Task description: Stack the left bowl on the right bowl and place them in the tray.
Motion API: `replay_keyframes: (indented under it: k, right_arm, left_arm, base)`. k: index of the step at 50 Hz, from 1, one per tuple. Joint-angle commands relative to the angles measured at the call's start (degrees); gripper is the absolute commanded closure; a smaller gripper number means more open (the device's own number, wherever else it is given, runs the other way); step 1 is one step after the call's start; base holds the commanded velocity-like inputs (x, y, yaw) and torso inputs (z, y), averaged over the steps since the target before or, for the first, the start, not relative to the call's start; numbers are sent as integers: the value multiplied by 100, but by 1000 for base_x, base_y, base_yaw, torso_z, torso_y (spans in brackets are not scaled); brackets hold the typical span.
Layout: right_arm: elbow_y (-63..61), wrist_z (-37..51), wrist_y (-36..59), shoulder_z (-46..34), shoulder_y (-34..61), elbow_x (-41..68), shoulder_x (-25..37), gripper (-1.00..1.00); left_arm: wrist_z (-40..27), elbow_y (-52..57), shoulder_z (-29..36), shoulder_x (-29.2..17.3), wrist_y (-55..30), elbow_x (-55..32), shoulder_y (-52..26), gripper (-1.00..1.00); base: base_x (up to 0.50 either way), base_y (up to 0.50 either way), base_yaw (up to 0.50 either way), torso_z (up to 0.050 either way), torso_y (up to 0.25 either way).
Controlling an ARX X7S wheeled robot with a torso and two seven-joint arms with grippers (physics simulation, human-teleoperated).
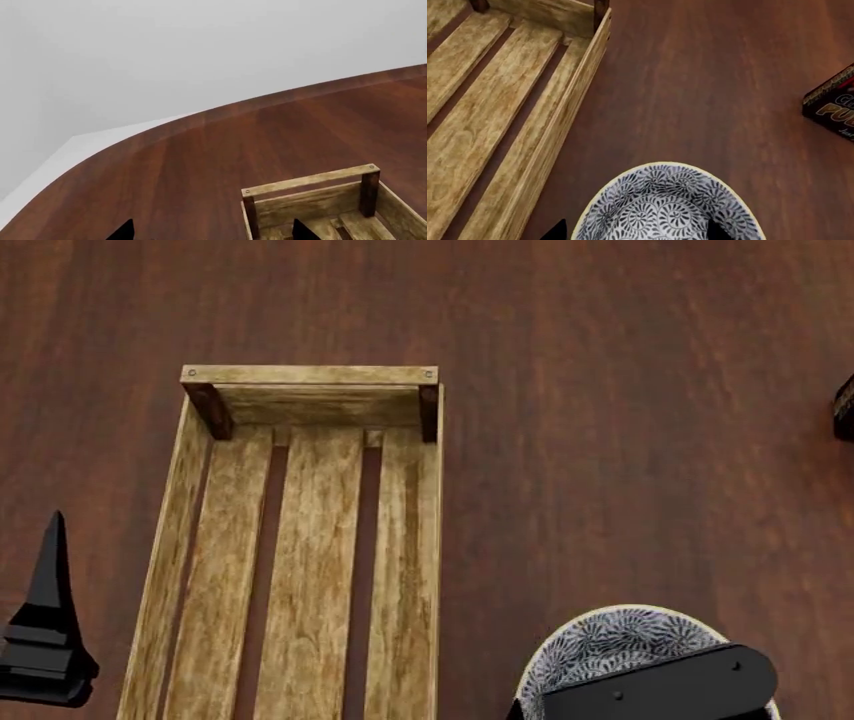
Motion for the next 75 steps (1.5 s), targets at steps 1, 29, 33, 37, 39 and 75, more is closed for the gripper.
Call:
replay_keyframes:
  k: [1,29,33,37,39,75]
  right_arm:
    - [1,-555,-292,-381,-355,-612,95,-100]
    - [746,-1709,-1368,-1423,-894,-2055,347,-100]
    - [889,-1787,-1393,-1498,-845,-2112,338,-100]
    - [1041,-1864,-1410,-1585,-778,-2168,314,-100]
    - [1110,-1901,-1425,-1625,-750,-2198,301,-100]
    - [1854,-2352,-1858,-2205,-774,-2679,210,-100]
  left_arm:
    - [-4,-40,103,-22,59,78,18,-100]
    - [-26,-11,250,-72,58,135,18,-100]
    - [-28,-16,262,-81,64,143,20,-100]
    - [-26,-12,255,-96,73,134,36,-100]
    - [-26,-8,249,-101,72,127,37,-100]
    - [-52,-29,293,-146,106,102,50,-100]
  base:
    - [0,0,0,0,0]
    - [0,0,0,0,0]
    - [0,0,0,0,0]
    - [0,0,0,0,0]
    - [0,0,0,0,0]
    - [0,0,0,0,0]
